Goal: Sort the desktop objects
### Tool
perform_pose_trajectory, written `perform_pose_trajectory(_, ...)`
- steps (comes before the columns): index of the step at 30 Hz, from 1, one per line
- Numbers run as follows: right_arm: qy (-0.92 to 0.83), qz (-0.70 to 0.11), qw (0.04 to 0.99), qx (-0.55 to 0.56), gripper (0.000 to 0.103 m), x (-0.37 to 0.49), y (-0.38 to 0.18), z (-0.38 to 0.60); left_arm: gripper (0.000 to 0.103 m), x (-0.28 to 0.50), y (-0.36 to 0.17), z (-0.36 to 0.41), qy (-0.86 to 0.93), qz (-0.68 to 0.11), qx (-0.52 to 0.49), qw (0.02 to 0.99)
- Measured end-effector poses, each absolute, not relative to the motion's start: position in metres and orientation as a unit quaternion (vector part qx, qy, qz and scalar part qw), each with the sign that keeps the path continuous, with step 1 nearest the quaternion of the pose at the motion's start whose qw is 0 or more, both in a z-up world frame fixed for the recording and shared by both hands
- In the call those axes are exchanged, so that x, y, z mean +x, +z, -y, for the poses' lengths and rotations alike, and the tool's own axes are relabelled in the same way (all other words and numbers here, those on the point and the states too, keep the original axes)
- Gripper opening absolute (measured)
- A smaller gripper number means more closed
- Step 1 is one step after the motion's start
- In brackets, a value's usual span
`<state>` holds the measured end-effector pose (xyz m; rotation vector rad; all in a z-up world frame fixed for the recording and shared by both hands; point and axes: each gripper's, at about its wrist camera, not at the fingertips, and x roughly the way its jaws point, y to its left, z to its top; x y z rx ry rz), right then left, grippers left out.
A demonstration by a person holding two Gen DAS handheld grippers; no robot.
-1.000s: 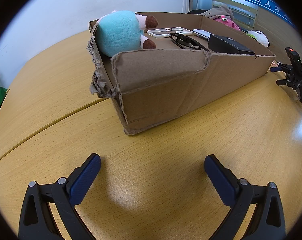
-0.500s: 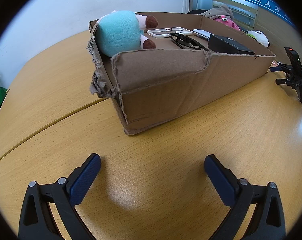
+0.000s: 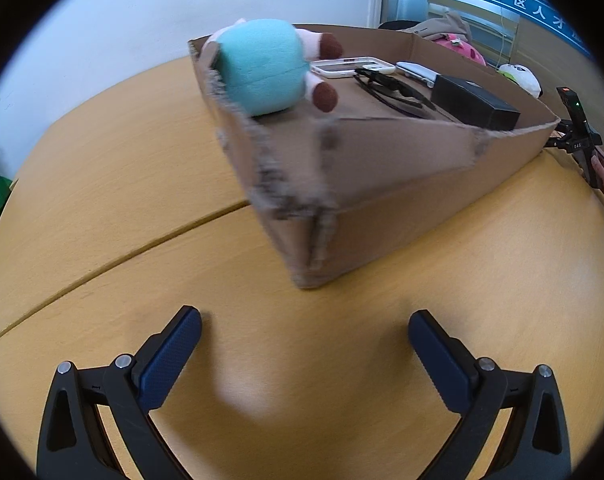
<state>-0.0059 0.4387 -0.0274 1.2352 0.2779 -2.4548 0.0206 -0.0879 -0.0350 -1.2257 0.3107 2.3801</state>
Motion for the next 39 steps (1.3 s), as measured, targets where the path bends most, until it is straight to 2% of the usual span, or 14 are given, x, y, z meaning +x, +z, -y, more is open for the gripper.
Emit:
perform_pose_trajectory(5, -0.857, -0.133, 0.25, 0.43, 0.103, 0.008, -0.028, -0.44, 0.103, 0.007, -0.034, 0.11, 0.855, -0.124, -0.441, 0.243)
perform_pose_trajectory(15, -0.86, -0.128, 0.241, 0.431, 0.103, 0.011, -0.027, -0.441, 0.103, 0.008, -0.032, 0.14, 0.87, -0.095, -0.448, 0.182)
perform_pose_trajectory(39, -0.86, -0.128, 0.242, 0.432, 0.103, 0.01, -0.027, -0.442, 0.103, 0.008, -0.033, 0.139, 0.871, -0.095, -0.447, 0.181)
